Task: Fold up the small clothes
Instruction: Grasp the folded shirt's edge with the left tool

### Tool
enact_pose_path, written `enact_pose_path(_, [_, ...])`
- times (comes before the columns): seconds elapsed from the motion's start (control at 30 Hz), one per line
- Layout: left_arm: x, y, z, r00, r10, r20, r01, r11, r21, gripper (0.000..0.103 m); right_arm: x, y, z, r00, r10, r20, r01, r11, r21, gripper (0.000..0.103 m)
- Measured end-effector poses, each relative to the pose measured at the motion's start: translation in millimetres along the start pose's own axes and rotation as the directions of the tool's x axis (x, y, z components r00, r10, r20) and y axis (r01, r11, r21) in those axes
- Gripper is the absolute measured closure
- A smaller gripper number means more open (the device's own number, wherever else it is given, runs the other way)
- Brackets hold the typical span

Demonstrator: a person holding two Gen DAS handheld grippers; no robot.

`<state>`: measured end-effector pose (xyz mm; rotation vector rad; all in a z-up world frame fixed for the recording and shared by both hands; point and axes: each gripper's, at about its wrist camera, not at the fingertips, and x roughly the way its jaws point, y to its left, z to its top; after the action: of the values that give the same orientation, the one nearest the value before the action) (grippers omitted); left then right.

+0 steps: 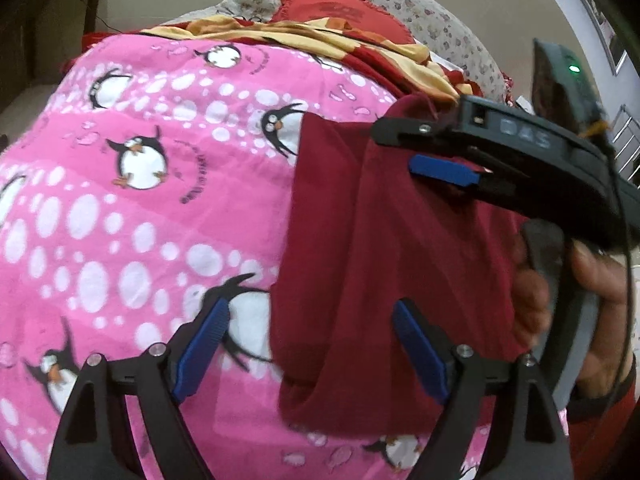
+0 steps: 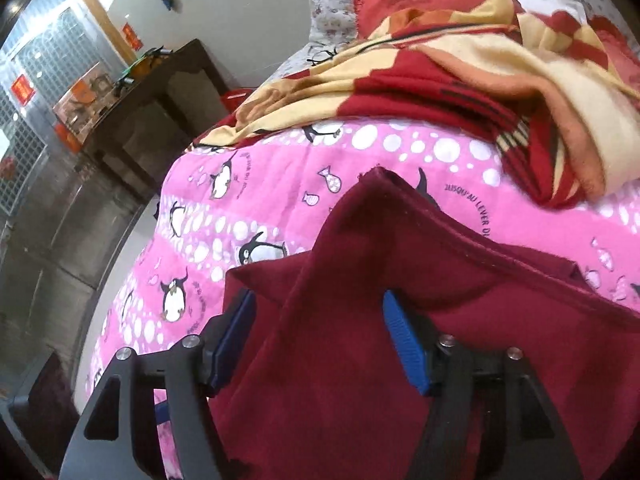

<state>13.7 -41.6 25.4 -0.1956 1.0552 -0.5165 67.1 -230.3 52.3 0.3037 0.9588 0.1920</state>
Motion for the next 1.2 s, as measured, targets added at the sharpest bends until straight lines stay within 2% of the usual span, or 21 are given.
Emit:
enact_pose_path(0.13, [7, -2, 2, 0.998, -0.050, 0.031, 0.051, 0.999, -0.017, 0.017, -13, -6, -2, 1.000, 0.022, 0.006, -0.023, 0.999, 0.028, 0.028])
enact_pose_path(0.17, [8, -3, 2, 0.996, -0.083, 0.033, 0.084, 0.996, -0.024, 0.026, -16, -9, -2, 0.999, 0.033, 0.008, -0.033, 0.999, 0.041, 0.028])
enact_pose_path(0.2, [9, -4, 3, 0.994, -0.105, 0.031, 0.106, 0.994, -0.029, 0.031, -20, -12, -2, 0.999, 0.050, 0.009, -0.050, 0.997, 0.061, 0.028])
enact_pose_path(0.27, [6, -8, 5, 0.994, -0.100, 0.051, 0.101, 0.995, -0.019, 0.052, -24, -17, 1, 0.997, 0.076, 0.005, -0.077, 0.993, 0.087, 0.028])
enact_pose_path(0.33, [-6, -17, 4, 0.990, -0.109, 0.091, 0.107, 0.994, 0.022, 0.063, -28, -23, 3, 0.995, 0.099, -0.001, -0.098, 0.988, 0.121, 0.028])
enact_pose_path(0.4, [-24, -34, -1, 0.983, -0.109, 0.147, 0.092, 0.989, 0.116, 0.065, -32, -25, 6, 0.992, 0.128, -0.001, -0.126, 0.979, 0.157, 0.028])
enact_pose_path(0.5, [-36, -65, -12, 0.979, -0.098, 0.178, 0.052, 0.968, 0.246, 0.065, -41, -29, 9, 0.984, 0.175, 0.023, -0.176, 0.965, 0.195, 0.027])
enact_pose_path(0.6, [-37, -88, -20, 0.978, -0.093, 0.185, 0.028, 0.946, 0.324, 0.065, -48, -26, 10, 0.978, 0.206, 0.043, -0.210, 0.956, 0.206, 0.021])
enact_pose_path(0.73, [-33, -98, -25, 0.979, -0.089, 0.184, 0.021, 0.939, 0.344, 0.065, -40, -16, 9, 0.987, 0.156, -0.030, -0.149, 0.975, 0.165, 0.020])
enact_pose_path(0.9, [-30, -107, -30, 0.981, -0.087, 0.174, 0.017, 0.931, 0.366, 0.065, -20, 4, 7, 0.983, 0.145, -0.110, -0.139, 0.988, 0.061, 0.020])
enact_pose_path(0.97, [-30, -109, -32, 0.983, -0.076, 0.169, 0.006, 0.925, 0.380, 0.065, -5, 13, 7, 0.983, 0.085, -0.165, -0.087, 0.996, -0.004, 0.021])
enact_pose_path(1.0, [-32, -107, -32, 0.984, -0.070, 0.167, 0.001, 0.924, 0.382, 0.063, 0, 14, 5, 0.983, 0.039, -0.178, -0.046, 0.998, -0.033, 0.029])
enact_pose_path(1.03, [-35, -104, -33, 0.984, -0.057, 0.166, -0.010, 0.927, 0.375, 0.056, 3, 13, 4, 0.984, -0.010, -0.175, 0.001, 0.999, -0.053, 0.051])
enact_pose_path(1.07, [-40, -100, -33, 0.985, -0.054, 0.165, -0.010, 0.932, 0.363, 0.046, 3, 10, 2, 0.986, -0.040, -0.163, 0.031, 0.998, -0.058, 0.063])
enact_pose_path(1.1, [-46, -93, -35, 0.984, -0.061, 0.166, -0.001, 0.936, 0.351, 0.040, 0, 4, 1, 0.988, -0.049, -0.148, 0.043, 0.998, -0.046, 0.068])
enact_pose_path(1.17, [-55, -81, -40, 0.981, -0.047, 0.191, -0.017, 0.947, 0.322, 0.014, -8, -7, -4, 0.993, -0.014, -0.115, 0.012, 1.000, -0.011, 0.072])
enact_pose_path(1.2, [-58, -76, -42, 0.979, -0.033, 0.203, -0.032, 0.951, 0.307, 0.010, -14, -12, -6, 0.995, -0.010, -0.096, 0.010, 1.000, -0.002, 0.072])
